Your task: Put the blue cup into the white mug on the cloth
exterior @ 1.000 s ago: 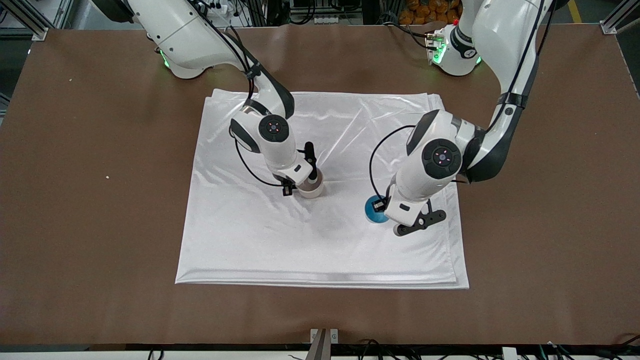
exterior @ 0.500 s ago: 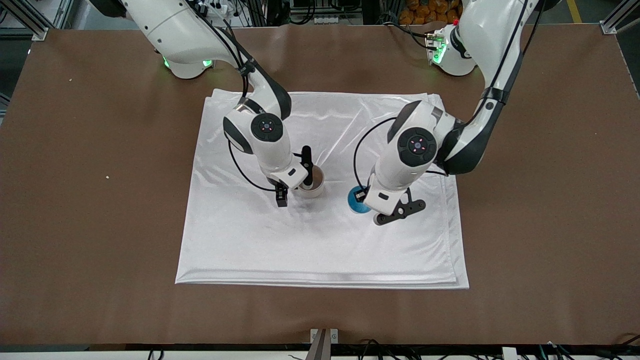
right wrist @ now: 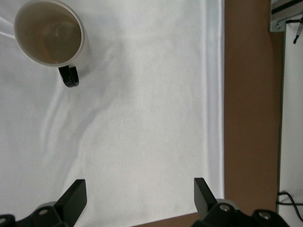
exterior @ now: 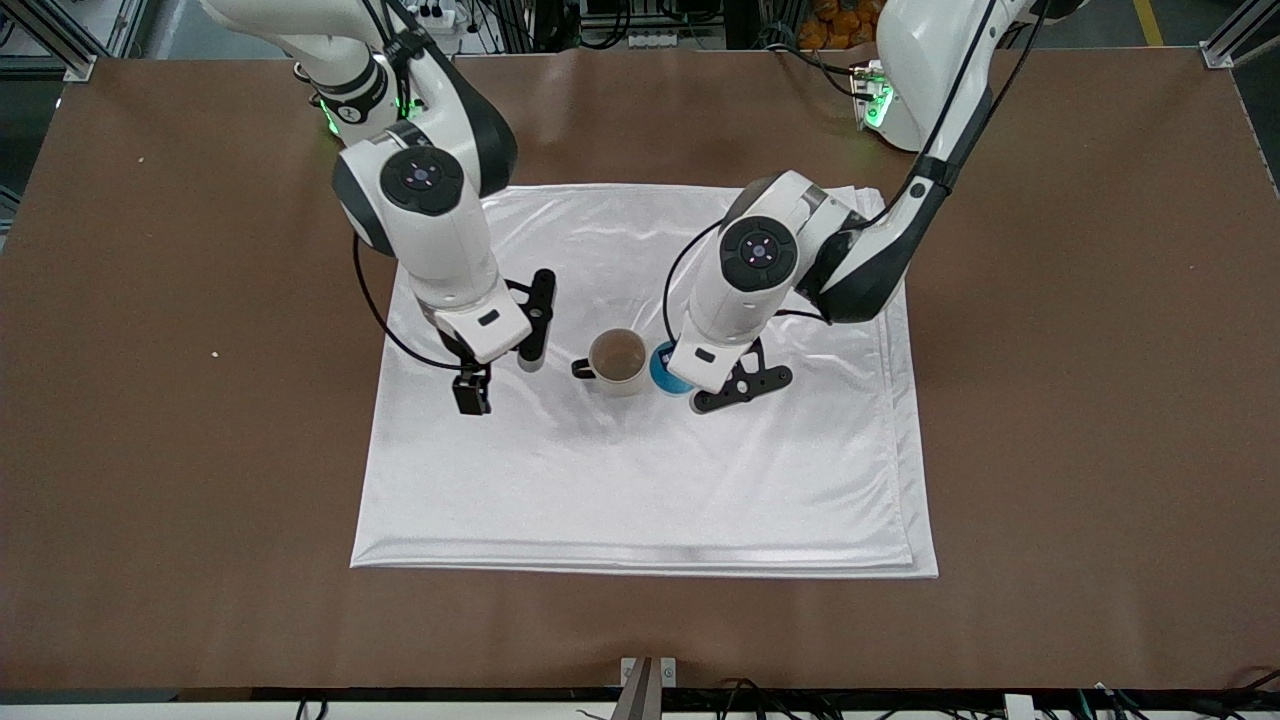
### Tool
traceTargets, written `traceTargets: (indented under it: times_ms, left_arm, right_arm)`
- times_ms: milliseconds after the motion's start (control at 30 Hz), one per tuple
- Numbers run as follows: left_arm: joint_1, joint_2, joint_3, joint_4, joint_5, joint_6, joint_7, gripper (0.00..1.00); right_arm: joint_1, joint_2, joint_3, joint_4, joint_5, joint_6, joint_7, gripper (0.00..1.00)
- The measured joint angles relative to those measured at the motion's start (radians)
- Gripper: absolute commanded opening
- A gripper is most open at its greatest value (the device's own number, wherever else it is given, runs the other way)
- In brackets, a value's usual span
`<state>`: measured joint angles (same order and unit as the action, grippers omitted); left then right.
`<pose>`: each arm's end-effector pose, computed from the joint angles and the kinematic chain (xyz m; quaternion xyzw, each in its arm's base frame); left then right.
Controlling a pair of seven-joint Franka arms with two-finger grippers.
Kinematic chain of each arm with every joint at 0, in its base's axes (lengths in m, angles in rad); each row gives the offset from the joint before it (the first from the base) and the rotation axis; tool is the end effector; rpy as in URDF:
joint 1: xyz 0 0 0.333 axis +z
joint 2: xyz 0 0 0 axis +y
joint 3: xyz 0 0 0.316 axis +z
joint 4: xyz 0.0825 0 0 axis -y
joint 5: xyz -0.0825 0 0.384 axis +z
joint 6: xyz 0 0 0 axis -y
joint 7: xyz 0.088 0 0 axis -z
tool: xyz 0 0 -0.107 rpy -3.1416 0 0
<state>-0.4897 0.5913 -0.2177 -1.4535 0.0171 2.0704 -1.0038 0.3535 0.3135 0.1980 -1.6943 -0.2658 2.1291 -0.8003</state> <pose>0.5613 -0.4421 0.3504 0.9851 0.1624 -0.0268 0.0490 0.5737 0.3251 0.4291 0.7391 0.6649 0.0531 0.0942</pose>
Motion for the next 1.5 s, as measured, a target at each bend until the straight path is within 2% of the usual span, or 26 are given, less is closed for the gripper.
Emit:
traceTargets:
  times_ms: [400, 667, 800, 1100, 1500]
  left_arm:
    - [-0.062, 0.002, 0.004, 0.000, 0.002, 0.001, -0.039, 0.00]
    - [-0.092, 0.016, 0.015, 0.003, 0.002, 0.021, -0.043, 0.00]
    - [-0.108, 0.024, 0.023, 0.004, 0.002, 0.062, -0.052, 0.00]
    - [-0.129, 0.052, 0.027, 0.004, 0.002, 0.139, -0.065, 0.00]
    - [-0.162, 0.088, 0.028, 0.005, 0.015, 0.163, -0.107, 0.00]
  right_arm:
    - [-0.084, -0.161, -0.002, 0.000, 0.032, -0.139, 0.001, 1.00]
    - [-0.160, -0.225, -0.003, -0.001, 0.040, -0.206, 0.001, 1.00]
    - [-0.191, -0.238, -0.003, -0.001, 0.048, -0.228, 0.001, 1.00]
    - [-0.290, -0.252, -0.005, 0.000, 0.127, -0.260, 0.000, 1.00]
    - [-0.365, -0.255, -0.006, 0.056, 0.132, -0.359, 0.052, 1.00]
